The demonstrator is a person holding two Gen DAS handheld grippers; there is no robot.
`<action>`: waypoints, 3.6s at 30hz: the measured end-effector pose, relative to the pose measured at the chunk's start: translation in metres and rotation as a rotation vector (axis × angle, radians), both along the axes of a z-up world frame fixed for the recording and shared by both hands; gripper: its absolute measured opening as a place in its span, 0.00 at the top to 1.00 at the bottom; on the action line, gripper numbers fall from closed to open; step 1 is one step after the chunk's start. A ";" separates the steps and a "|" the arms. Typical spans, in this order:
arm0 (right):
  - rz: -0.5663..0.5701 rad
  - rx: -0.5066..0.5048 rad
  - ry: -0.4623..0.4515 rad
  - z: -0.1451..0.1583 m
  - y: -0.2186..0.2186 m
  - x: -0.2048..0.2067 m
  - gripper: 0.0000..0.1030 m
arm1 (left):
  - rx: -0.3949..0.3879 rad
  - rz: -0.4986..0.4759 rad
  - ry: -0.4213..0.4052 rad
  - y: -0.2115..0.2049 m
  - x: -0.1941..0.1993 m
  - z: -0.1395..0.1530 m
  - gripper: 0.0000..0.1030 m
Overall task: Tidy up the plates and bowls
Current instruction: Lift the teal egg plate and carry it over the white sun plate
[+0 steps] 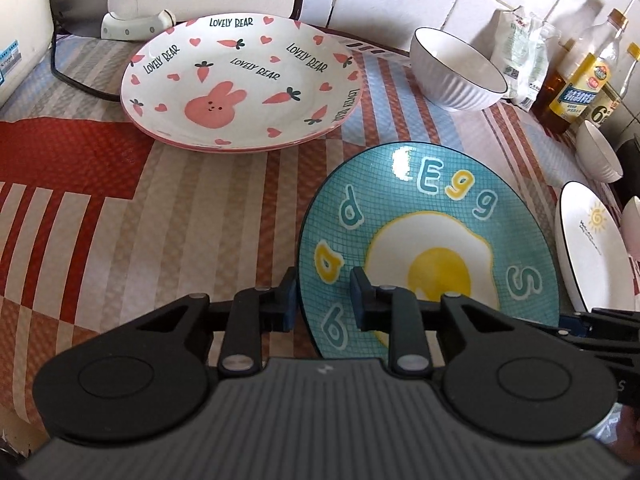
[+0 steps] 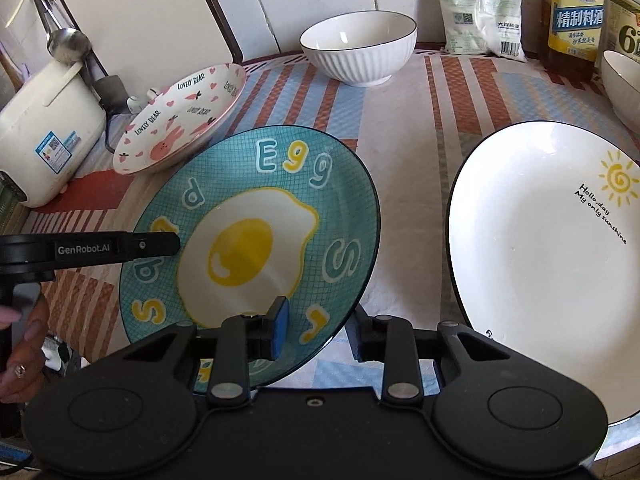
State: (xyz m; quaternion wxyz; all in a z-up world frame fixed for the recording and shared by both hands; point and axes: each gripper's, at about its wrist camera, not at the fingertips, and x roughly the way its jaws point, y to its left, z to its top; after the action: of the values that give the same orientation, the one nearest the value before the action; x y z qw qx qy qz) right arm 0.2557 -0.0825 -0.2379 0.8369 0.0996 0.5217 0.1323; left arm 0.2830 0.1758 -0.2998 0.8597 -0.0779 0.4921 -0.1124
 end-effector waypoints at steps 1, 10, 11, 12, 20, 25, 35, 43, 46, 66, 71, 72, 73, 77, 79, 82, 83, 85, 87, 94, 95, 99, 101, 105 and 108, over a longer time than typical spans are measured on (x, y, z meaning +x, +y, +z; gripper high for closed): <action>0.000 0.000 0.005 0.001 0.000 0.000 0.70 | 0.002 -0.001 0.003 0.000 0.000 0.000 0.76; 0.015 0.033 -0.004 0.030 -0.006 0.005 0.76 | -0.020 -0.015 0.003 0.007 -0.001 0.013 0.76; 0.013 0.031 -0.002 0.032 -0.006 0.005 0.76 | 0.002 -0.032 -0.018 0.004 -0.002 0.016 0.76; 0.017 0.034 -0.008 0.033 -0.007 0.004 0.76 | 0.014 -0.043 -0.033 0.002 -0.003 0.019 0.76; -0.011 0.047 -0.017 0.057 -0.020 -0.005 0.76 | 0.023 -0.097 -0.030 -0.009 -0.007 0.049 0.76; -0.009 0.025 -0.005 0.084 -0.025 -0.018 0.75 | 0.014 -0.110 -0.044 -0.020 -0.011 0.072 0.76; -0.106 0.073 0.001 0.123 -0.065 -0.045 0.75 | 0.005 -0.191 -0.079 -0.065 -0.016 0.110 0.76; -0.227 0.062 -0.012 0.131 -0.108 -0.074 0.75 | 0.004 -0.330 -0.087 -0.123 -0.018 0.118 0.75; -0.275 0.055 -0.018 0.131 -0.124 -0.083 0.75 | 0.006 -0.372 -0.088 -0.145 -0.018 0.119 0.75; -0.404 0.084 0.037 0.073 -0.200 -0.085 0.75 | 0.091 -0.471 0.019 -0.235 0.005 0.076 0.75; -0.428 0.106 0.055 0.052 -0.208 -0.075 0.75 | 0.137 -0.486 0.042 -0.242 0.012 0.066 0.75; -0.432 0.112 0.063 0.049 -0.209 -0.073 0.75 | 0.137 -0.484 0.049 -0.242 0.014 0.064 0.75; -0.435 0.113 0.065 0.046 -0.210 -0.072 0.75 | 0.137 -0.480 0.055 -0.242 0.015 0.062 0.75; -0.431 0.110 0.082 0.040 -0.208 -0.067 0.75 | 0.147 -0.482 0.080 -0.242 0.023 0.054 0.76; -0.428 0.099 0.091 0.038 -0.205 -0.065 0.74 | 0.148 -0.490 0.083 -0.242 0.024 0.053 0.76; -0.428 0.097 0.087 0.038 -0.207 -0.065 0.74 | 0.157 -0.498 0.128 -0.247 0.026 0.052 0.76; -0.425 0.085 0.090 0.037 -0.207 -0.064 0.74 | 0.160 -0.507 0.146 -0.249 0.026 0.051 0.76; -0.426 0.044 0.098 0.035 -0.206 -0.062 0.74 | 0.170 -0.519 0.159 -0.252 0.025 0.048 0.76; -0.435 0.028 0.100 0.031 -0.206 -0.061 0.73 | 0.184 -0.529 0.157 -0.254 0.024 0.047 0.76; -0.433 -0.005 0.096 0.023 -0.202 -0.058 0.67 | 0.265 -0.584 0.147 -0.266 0.024 0.045 0.76; -0.423 -0.024 0.088 0.023 -0.200 -0.057 0.67 | 0.263 -0.582 0.151 -0.266 0.026 0.045 0.76; -0.398 -0.039 0.077 0.021 -0.203 -0.051 0.66 | 0.267 -0.585 0.164 -0.267 0.029 0.044 0.76; -0.388 -0.042 0.075 0.019 -0.205 -0.049 0.65 | 0.281 -0.603 0.158 -0.268 0.027 0.044 0.77; -0.390 -0.045 0.066 0.016 -0.204 -0.048 0.65 | 0.324 -0.623 0.135 -0.270 0.021 0.046 0.78; -0.386 -0.049 0.051 0.012 -0.201 -0.048 0.63 | 0.334 -0.603 0.126 -0.268 0.020 0.049 0.78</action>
State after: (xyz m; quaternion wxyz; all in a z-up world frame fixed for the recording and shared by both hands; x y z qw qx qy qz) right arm 0.2078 -0.2835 -0.2256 0.8354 0.1808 0.5171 -0.0458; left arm 0.3025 -0.0924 -0.2511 0.7567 0.2060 0.5565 -0.2744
